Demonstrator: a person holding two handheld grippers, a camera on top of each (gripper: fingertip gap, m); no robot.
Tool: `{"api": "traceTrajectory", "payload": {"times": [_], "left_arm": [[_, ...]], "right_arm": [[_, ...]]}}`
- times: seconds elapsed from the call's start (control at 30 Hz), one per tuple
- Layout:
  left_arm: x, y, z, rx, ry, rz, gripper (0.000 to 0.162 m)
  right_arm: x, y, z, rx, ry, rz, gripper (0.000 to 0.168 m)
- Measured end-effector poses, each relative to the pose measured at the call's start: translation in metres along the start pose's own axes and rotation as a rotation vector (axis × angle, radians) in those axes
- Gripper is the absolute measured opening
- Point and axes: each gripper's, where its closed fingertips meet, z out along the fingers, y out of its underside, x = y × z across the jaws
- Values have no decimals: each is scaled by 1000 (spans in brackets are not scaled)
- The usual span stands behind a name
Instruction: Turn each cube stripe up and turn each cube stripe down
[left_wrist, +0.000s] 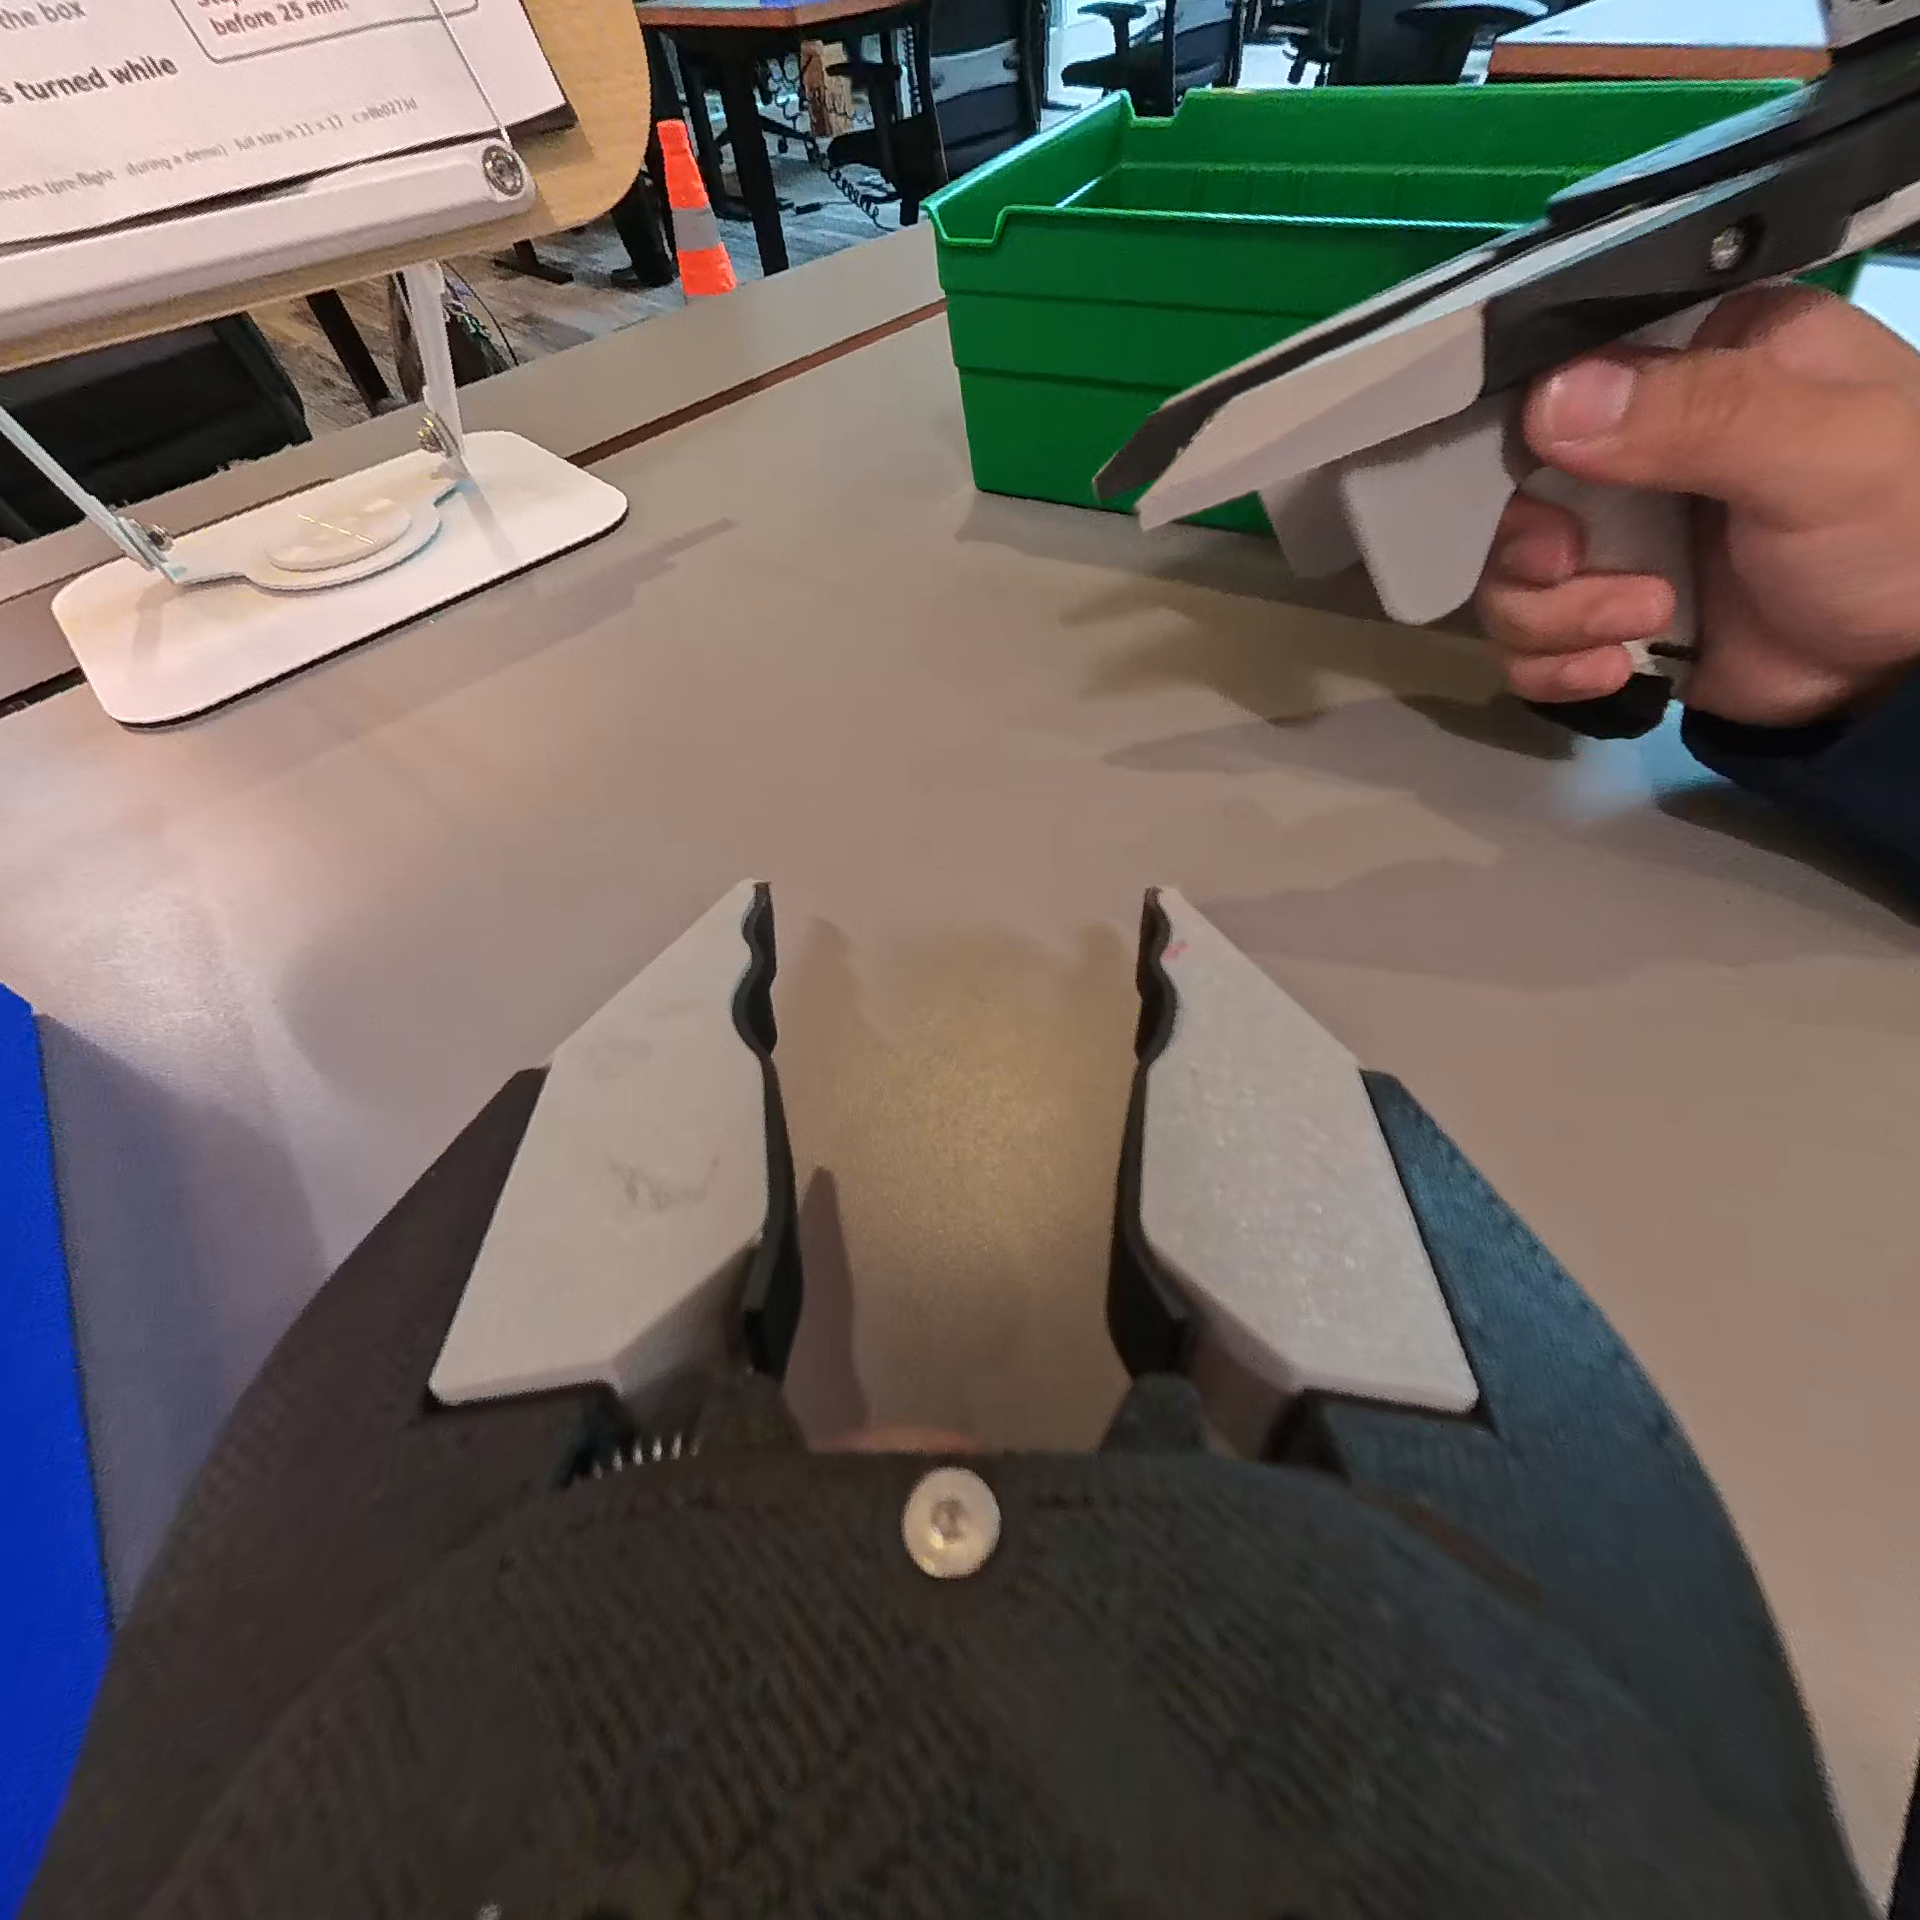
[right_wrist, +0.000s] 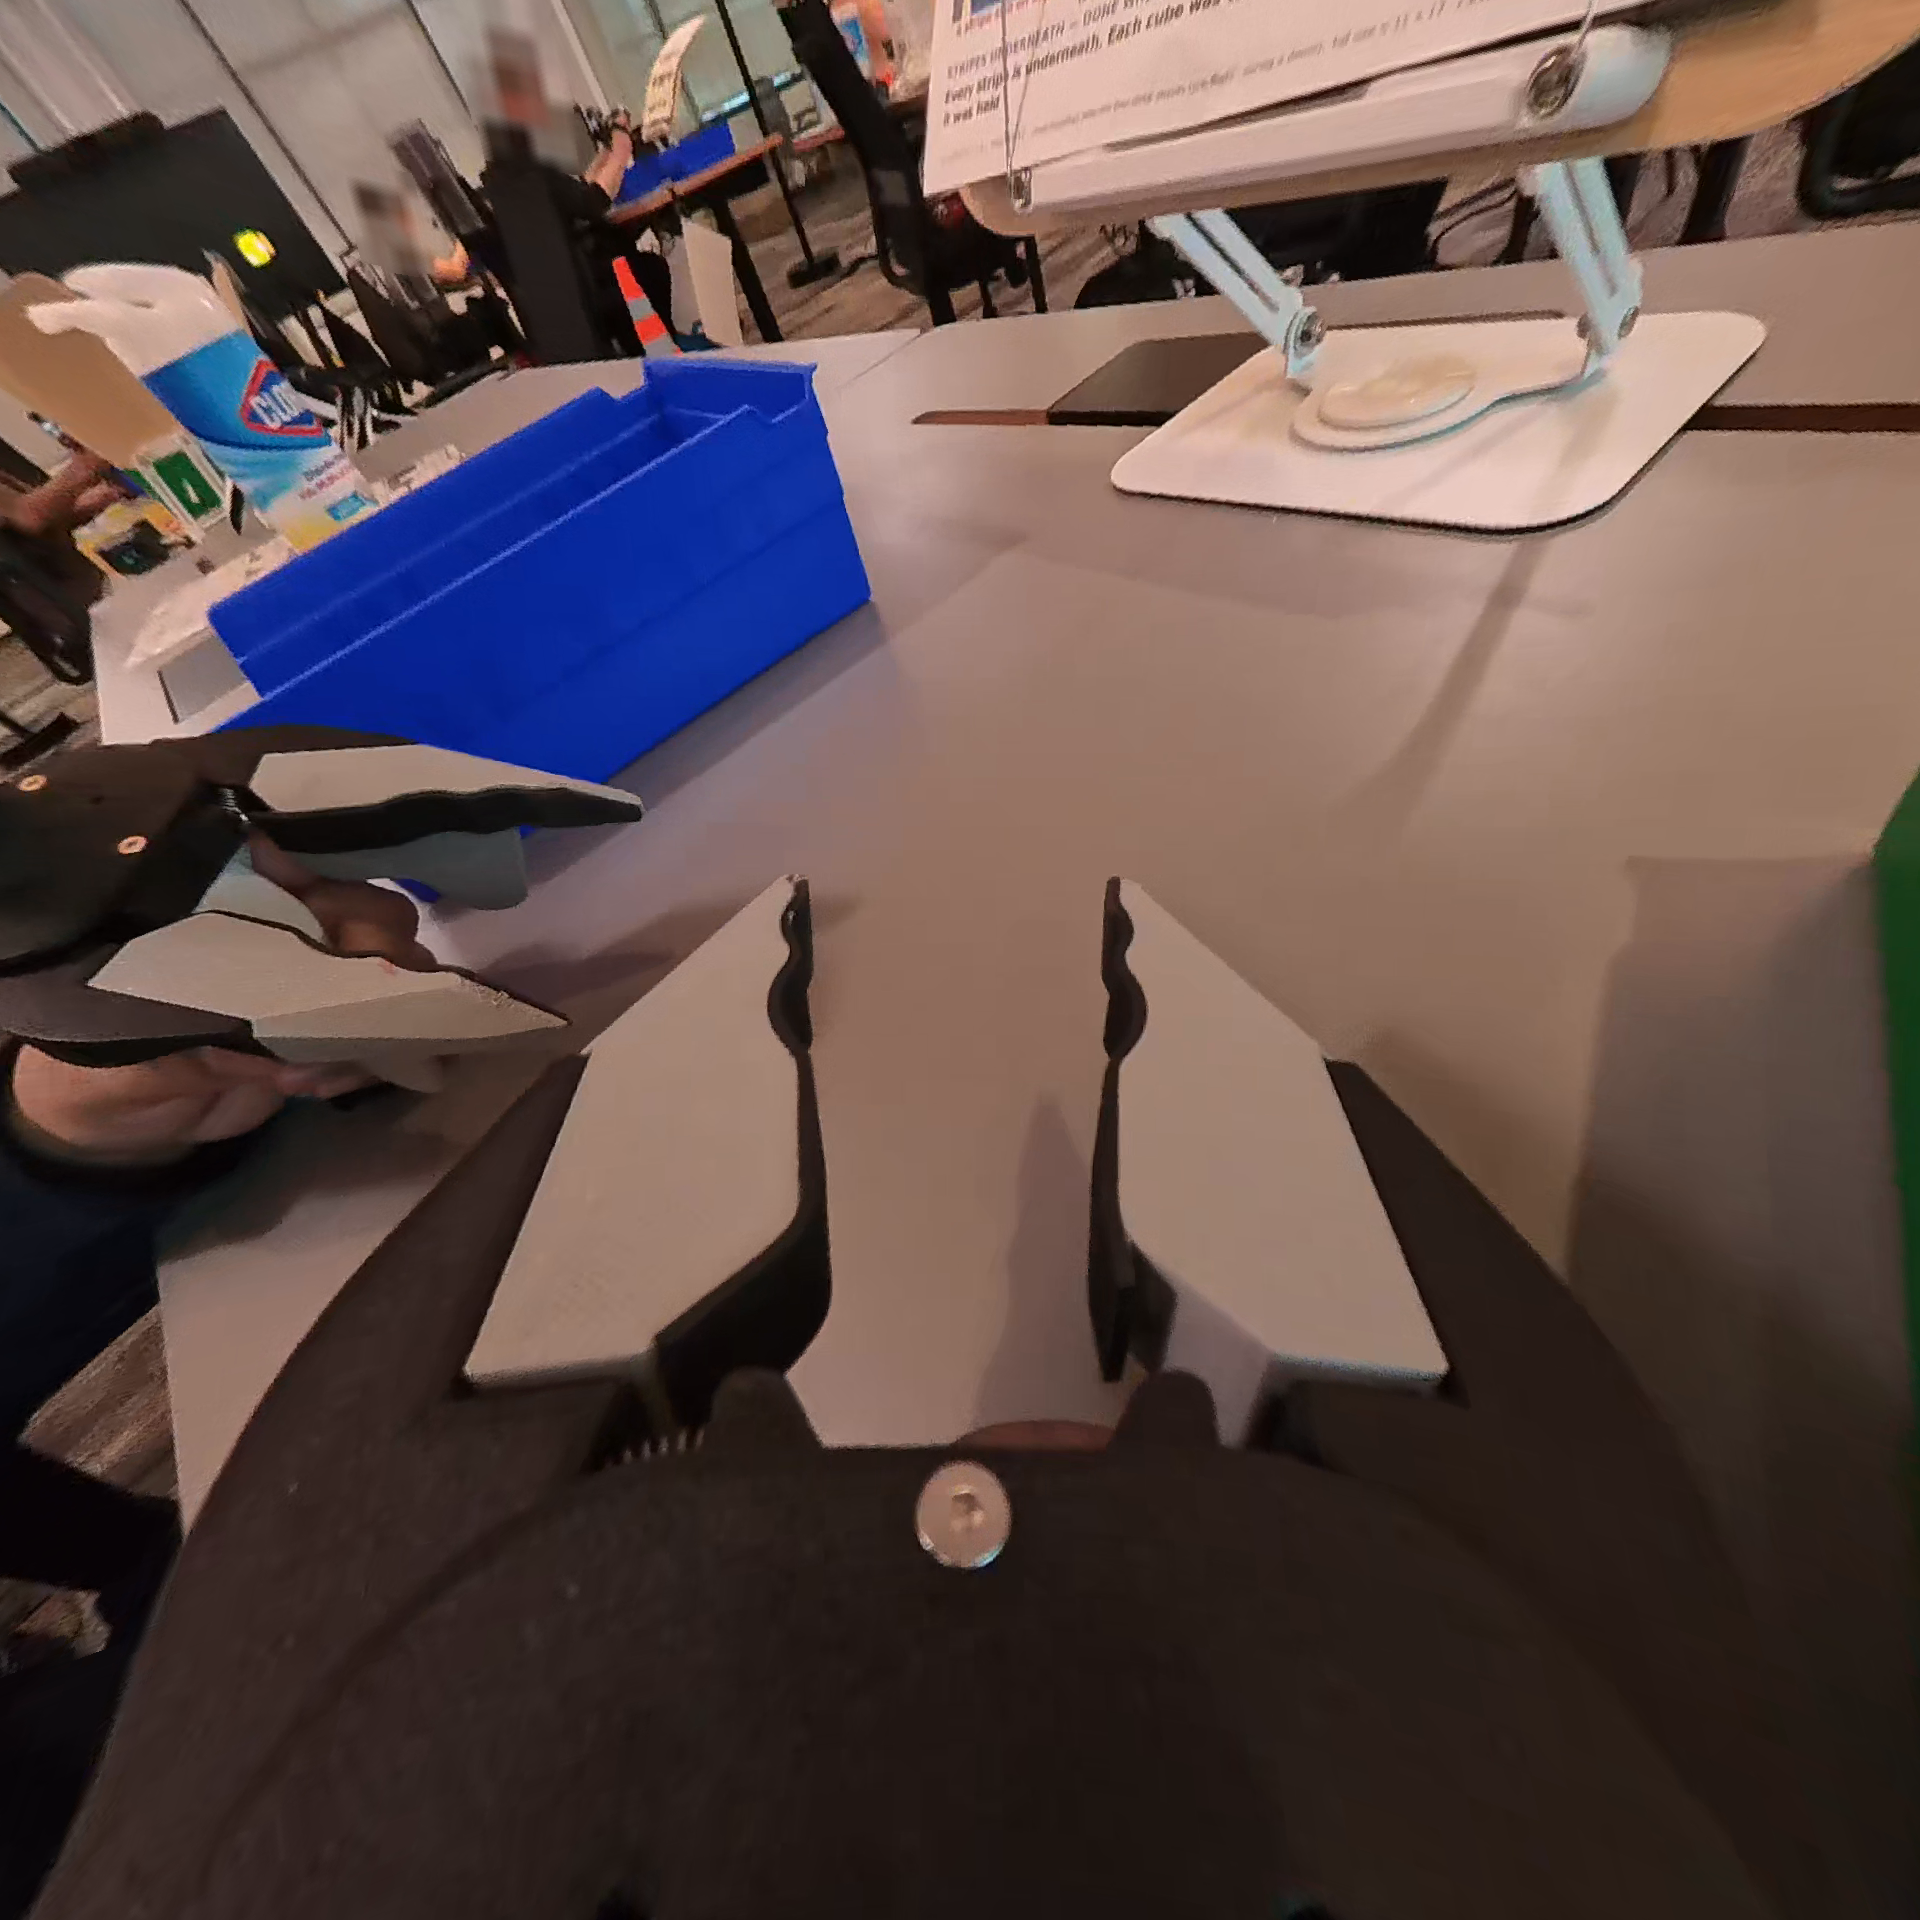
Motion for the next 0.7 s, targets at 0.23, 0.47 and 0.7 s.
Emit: {"api": "traceTrajectory", "payload": {"times": [0.23,0.47,0.7], "left_arm": [[5,-1,-2,9,17,9,69],[0,-32,-38,34,-3,47,74],[-121,-58,-151,79,-412,-1,51]], "right_arm": [[0,6,-1,-17,-7,13,53],[3,9,1,-50,45,-65,52],[7,4,-3,-23,50,-44,50]]}}
